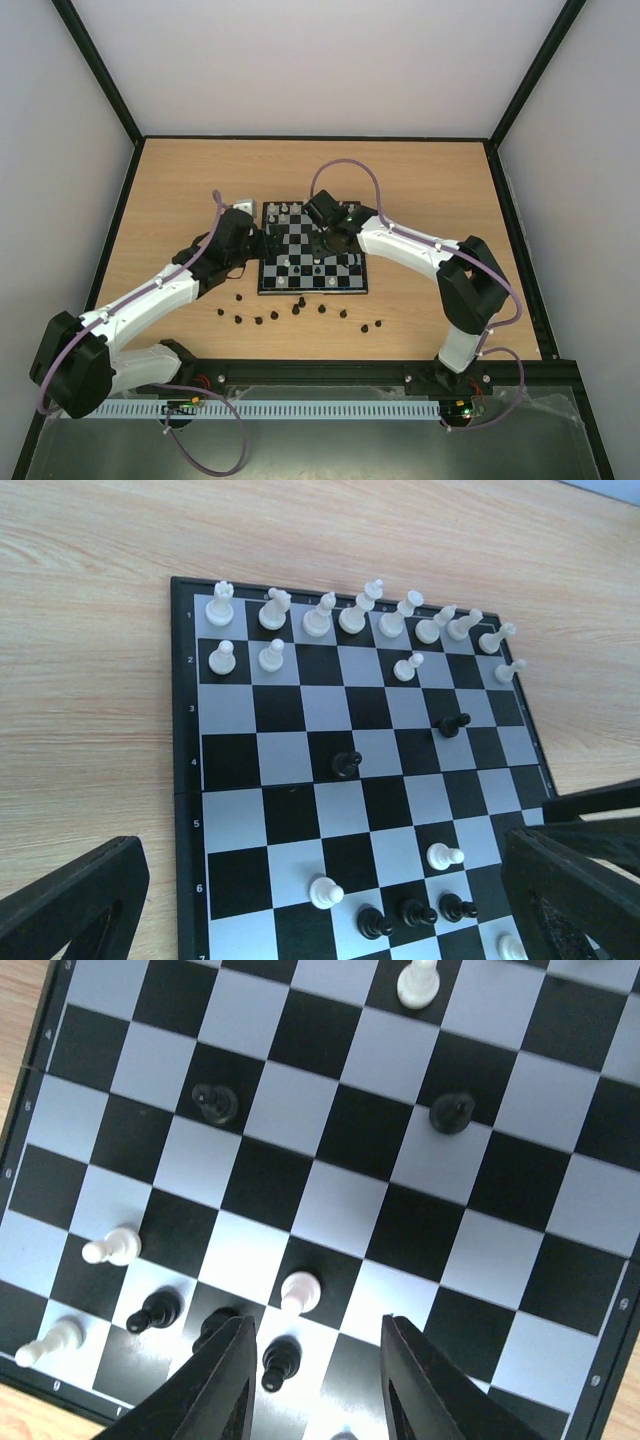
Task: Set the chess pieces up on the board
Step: Pick up the chess piece from the chessboard.
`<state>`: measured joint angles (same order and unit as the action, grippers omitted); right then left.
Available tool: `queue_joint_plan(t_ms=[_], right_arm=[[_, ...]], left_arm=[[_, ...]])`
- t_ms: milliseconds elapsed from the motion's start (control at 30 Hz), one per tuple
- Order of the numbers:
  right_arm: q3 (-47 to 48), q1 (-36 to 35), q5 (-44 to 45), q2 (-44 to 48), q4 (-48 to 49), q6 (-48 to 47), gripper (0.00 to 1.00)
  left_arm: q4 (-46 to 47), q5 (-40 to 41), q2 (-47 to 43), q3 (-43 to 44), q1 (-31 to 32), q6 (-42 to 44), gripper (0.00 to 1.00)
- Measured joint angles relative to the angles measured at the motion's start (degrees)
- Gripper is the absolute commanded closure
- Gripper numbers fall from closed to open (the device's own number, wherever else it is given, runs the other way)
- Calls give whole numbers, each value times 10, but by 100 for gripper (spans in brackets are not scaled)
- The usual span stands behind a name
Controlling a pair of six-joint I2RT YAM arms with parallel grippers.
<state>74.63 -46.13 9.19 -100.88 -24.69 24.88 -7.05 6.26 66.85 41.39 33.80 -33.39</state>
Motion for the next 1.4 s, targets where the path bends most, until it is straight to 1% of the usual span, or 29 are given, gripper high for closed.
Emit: queue_joint_plan(t_ms=[67,233,433,667,933,1300,1400], right_arm=[[-6,0,-9,3,-3,-2,67],[-18,-1,-25,3,-9,-5,73],[-21,-2,-38,0,-8,-6,76],[-21,-7,-50,-12,-8,-8,76],[-9,-17,-51,-47,-10,-9,76],[27,-18,-26,-82,-16,-11,78],[38,-18,-19,-87,-21,-12,80]], left_arm=[[0,0,6,0,0,0,0],[1,0,10,0,0,0,1],[2,0,10,0,0,0,1],[3,0,16,0,0,0,1],[3,-1,17,0,0,0,0],[3,-2,17,0,0,0,1],[3,-2,17,0,0,0,1]])
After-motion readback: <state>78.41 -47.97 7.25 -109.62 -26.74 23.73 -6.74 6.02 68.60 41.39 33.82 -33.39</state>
